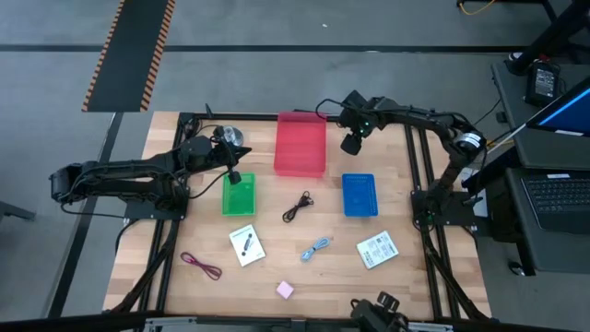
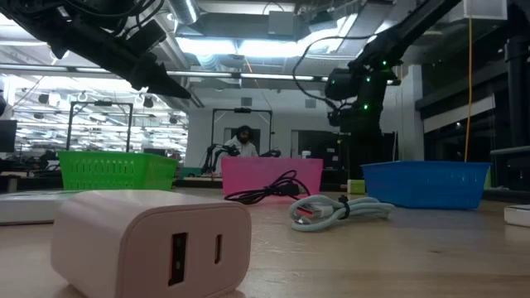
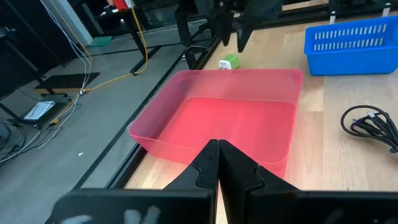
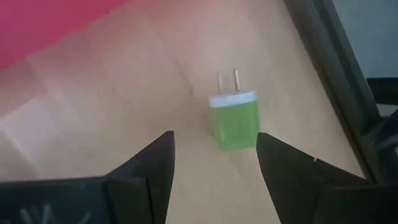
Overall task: Pick and place items into bin
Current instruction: Put the green charger adapter into the green basket
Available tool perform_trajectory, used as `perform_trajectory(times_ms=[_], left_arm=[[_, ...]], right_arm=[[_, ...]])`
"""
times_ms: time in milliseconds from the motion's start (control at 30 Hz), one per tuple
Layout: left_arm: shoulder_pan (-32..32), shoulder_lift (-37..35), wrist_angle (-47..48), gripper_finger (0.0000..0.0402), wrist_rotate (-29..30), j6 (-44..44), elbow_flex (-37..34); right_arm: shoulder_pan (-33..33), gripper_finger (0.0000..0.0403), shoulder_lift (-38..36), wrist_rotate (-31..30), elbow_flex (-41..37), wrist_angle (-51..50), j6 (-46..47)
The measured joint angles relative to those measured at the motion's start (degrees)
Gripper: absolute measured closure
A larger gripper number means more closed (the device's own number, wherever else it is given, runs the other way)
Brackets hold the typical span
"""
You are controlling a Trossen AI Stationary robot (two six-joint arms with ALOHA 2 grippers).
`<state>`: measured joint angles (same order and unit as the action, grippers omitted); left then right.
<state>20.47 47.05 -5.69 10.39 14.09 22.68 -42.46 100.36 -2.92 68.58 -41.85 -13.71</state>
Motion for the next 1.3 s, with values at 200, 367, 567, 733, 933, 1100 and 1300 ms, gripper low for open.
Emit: perform_trajectory(times_ms=[200,367,567,733,933,1100,1300], left_arm=[[0.00,0.00,0.00,0.0398,-0.01,-0.40,0.00],[0.00,0.00,0.00,0.0398,0.07,-0.84,0.00],[0.00,0.00,0.00,0.0398,0.27,-0.85,0.00],[0.00,0.00,0.00,0.0398,0.34,-0.87,0.00],[0.00,0.00,0.00,0.0398,0.40,-0.87,0.00],[0.00,0.00,0.00,0.0398,0.40,-0.90,0.00],[0.00,0.00,0.02,0.0398,0.40,-1.36,0.00]], right_arm=[[-1.25,0.0198,1.81,-0.46,0.00,3.42,-2.51],[-1.63,0.0198,2.29,-0.48,-0.40,3.51,-5.53],[-1.63,0.0198,2.29,-0.51,-0.50,3.77,-5.94],[-1.63,0.0198,2.29,-0.51,-0.52,3.88,-5.93],[-1.63,0.0199,3.22,-0.51,-0.52,3.88,-5.93],[-2.42,0.0199,6.68,-0.62,-0.61,5.56,-6.33],[-3.14,0.0199,9.18,-0.41,-0.61,7.69,-6.39]])
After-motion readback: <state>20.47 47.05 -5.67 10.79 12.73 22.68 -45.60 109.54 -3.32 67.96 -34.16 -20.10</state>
